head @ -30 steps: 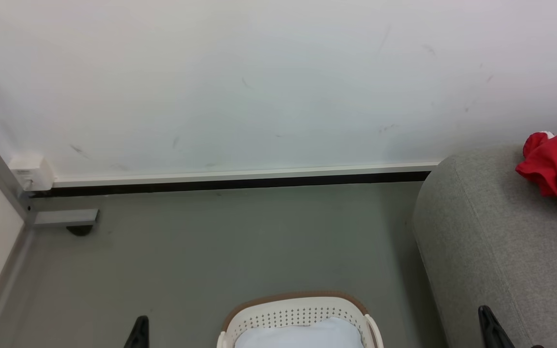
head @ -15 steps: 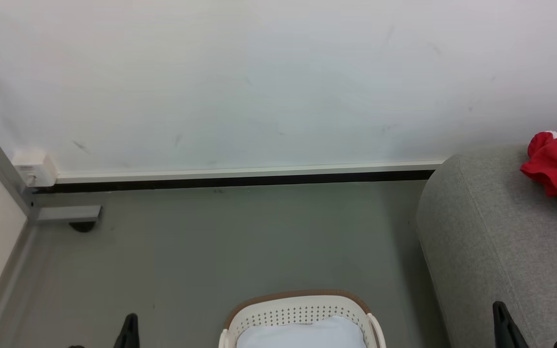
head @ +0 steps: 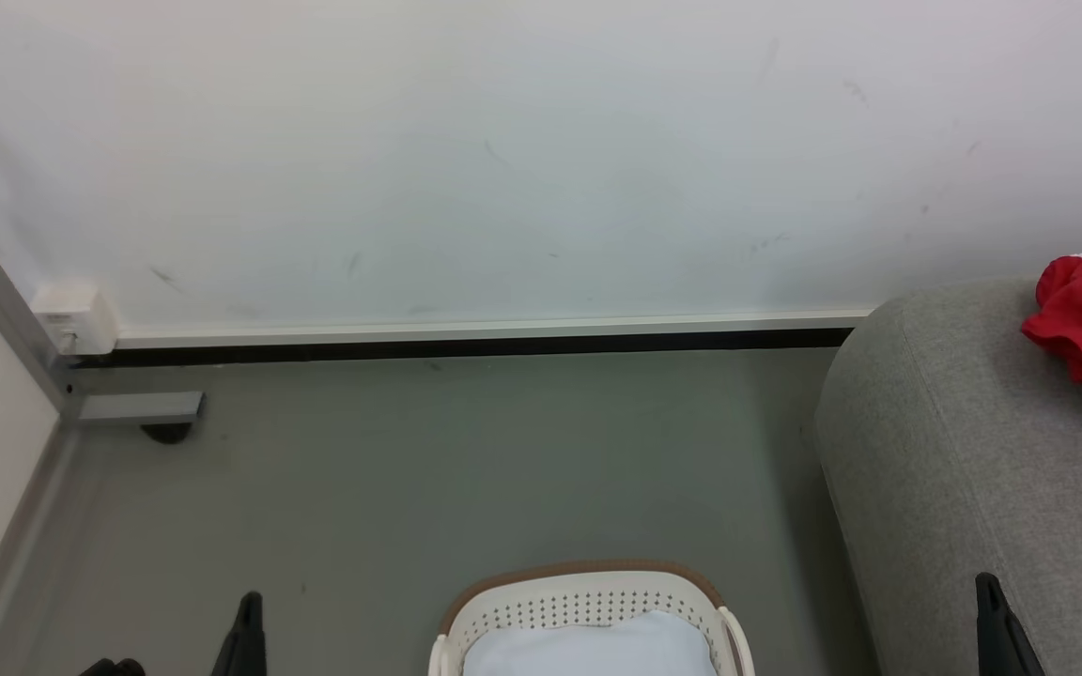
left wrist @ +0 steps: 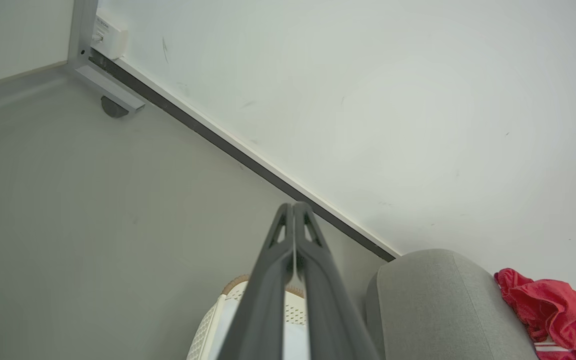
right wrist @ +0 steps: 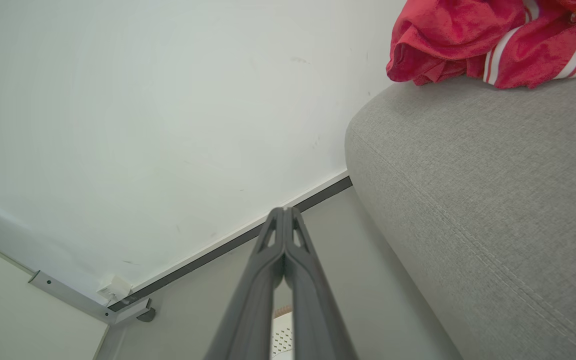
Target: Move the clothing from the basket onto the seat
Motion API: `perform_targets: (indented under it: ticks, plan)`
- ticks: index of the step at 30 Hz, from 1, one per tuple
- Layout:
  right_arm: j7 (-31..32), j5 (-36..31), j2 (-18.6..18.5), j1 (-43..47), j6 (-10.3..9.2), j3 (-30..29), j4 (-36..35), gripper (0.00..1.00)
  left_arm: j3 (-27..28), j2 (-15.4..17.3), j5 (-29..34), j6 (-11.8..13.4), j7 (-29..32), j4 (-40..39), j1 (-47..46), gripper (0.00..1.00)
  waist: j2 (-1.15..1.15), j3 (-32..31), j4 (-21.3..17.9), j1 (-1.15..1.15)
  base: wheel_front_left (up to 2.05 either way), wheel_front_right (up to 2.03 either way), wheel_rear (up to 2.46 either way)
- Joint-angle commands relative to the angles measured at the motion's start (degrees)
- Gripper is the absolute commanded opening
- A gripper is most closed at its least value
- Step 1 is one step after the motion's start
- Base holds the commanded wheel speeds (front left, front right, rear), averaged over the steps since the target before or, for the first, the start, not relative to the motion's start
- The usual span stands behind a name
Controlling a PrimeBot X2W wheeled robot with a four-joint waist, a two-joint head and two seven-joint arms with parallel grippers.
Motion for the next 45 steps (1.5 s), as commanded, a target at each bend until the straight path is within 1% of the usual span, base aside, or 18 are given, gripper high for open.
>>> perform_targets:
  ticks: [1, 21, 45]
  plan:
    - [0.44, 2.23, -0.55, -1.82, -0.03, -0.36, -0.84, 0.00, 0.50, 0.24, -2.24, -0.48, 0.48, -0.67, -1.51, 0.00, 0.00, 0.04, 0.06, 0.00, 0.00, 0.00, 0.00]
    - [4.42, 17.34, -0.68, -3.55, -0.06, -1.52, -1.05, 0.00, 2.54, -0.40, -16.64, -2.24, 4.41, -0.40, -3.59, 0.00, 0.00, 0.55, 0.91, 0.00, 0.00, 0.00, 0.00]
    - [8.10, 31.44, -0.81, -5.16, -0.08, -2.64, -1.29, 0.00, 4.46, -1.01, -29.97, -3.82, 8.12, -0.12, -5.45, 0.00, 0.00, 1.14, 1.88, 0.00, 0.00, 0.00, 0.00]
